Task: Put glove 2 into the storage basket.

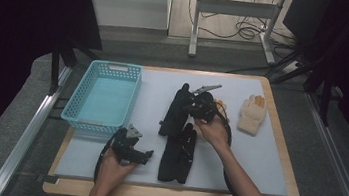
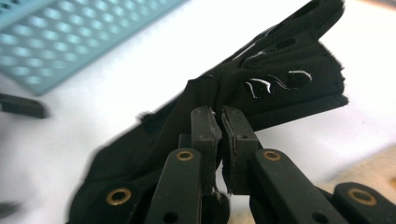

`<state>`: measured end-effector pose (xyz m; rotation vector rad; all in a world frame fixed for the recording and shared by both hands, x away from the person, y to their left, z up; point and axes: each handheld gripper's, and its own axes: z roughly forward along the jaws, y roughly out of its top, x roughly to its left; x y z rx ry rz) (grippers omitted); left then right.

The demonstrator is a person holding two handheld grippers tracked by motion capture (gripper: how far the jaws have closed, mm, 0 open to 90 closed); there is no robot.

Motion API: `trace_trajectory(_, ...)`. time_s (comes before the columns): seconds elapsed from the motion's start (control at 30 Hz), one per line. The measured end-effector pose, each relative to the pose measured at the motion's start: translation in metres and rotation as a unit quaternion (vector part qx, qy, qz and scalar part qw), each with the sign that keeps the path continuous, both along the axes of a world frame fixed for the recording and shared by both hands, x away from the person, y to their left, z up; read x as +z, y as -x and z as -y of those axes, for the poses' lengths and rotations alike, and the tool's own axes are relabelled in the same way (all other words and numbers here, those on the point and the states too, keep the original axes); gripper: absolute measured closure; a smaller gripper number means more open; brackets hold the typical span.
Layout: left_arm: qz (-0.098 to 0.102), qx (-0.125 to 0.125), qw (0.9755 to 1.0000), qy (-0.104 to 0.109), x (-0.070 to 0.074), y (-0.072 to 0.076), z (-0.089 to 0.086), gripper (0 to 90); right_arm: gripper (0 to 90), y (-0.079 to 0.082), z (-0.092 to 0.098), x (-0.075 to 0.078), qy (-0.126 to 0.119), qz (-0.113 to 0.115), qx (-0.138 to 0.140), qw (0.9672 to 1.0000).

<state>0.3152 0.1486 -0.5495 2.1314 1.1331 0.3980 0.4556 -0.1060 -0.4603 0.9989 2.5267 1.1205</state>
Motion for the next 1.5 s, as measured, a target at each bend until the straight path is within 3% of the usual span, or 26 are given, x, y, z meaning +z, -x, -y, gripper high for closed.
trace_trajectory(0.1, 0.0, 0.0, 1.0, 0.0, 0.0, 0.0, 0.0, 3.2, 83.3, 0.016, 0.013, 0.023, 0.005, 0.008, 0.01, 0.9999)
trace_trajectory(0.27, 0.002, 0.003, 1.0, 0.003, 0.0, 0.0, 0.001, 3.2, 83.2, 0.027, 0.036, 0.041, 0.02, 0.015, 0.004, 0.9997)
trace_trajectory(0.37, 0.002, 0.003, 1.0, 0.003, 0.0, 0.0, 0.001, 3.2, 83.1, 0.031, 0.054, 0.053, 0.041, 0.016, -0.005, 0.999)
trace_trajectory(0.43, 0.002, 0.003, 1.0, 0.003, 0.0, 0.0, 0.001, 3.2, 83.1, 0.031, 0.065, 0.055, 0.064, 0.006, -0.011, 0.9979)
trace_trajectory(0.57, 0.002, 0.003, 1.0, 0.003, 0.0, 0.0, 0.001, 3.2, 82.6, 0.027, 0.065, 0.049, 0.081, 0.002, -0.016, 0.9966)
trace_trajectory(0.77, 0.002, 0.003, 1.0, 0.004, 0.0, 0.0, 0.001, 3.2, 80.1, 0.014, 0.042, 0.03, 0.08, -0.008, -0.012, 0.9967)
trace_trajectory(1.0, 0.002, 0.003, 1.0, 0.005, -0.001, 0.0, 0.001, 3.2, 79.6, 0.004, 0.015, 0.023, 0.071, -0.018, -0.007, 0.9973)
trace_trajectory(1.03, 0.002, 0.003, 1.0, 0.005, -0.001, 0.0, 0.001, 3.2, 79.2, 0.0, 0.002, 0.02, 0.068, -0.021, 0.0, 0.9975)
trace_trajectory(1.1, 0.001, 0.002, 1.0, 0.002, 0.0, 0.0, 0.0, 3.2, 78.4, -0.002, -0.005, 0.018, 0.067, -0.022, 0.002, 0.9975)
trace_trajectory(1.13, 0.002, 0.002, 1.0, 0.003, 0.0, 0.0, 0.0, 3.2, 74.0, -0.005, -0.02, 0.014, 0.062, -0.022, 0.009, 0.9978)
trace_trajectory(1.27, 0.001, 0.0, 1.0, 0.0, 0.0, 0.0, 0.0, 3.2, 65.3, -0.008, -0.042, 0.009, 0.048, -0.028, 0.021, 0.9982)
trace_trajectory(1.33, 0.001, 0.0, 1.0, 0.0, 0.0, 0.0, 0.0, 3.2, 62.6, -0.009, -0.056, 0.007, 0.056, -0.015, 0.034, 0.9977)
trace_trajectory(1.5, 0.0, 0.0, 1.0, 0.0, 0.0, 0.0, 0.0, 3.2, 62.3, -0.014, -0.054, 0.002, 0.064, -0.009, 0.035, 0.9973)
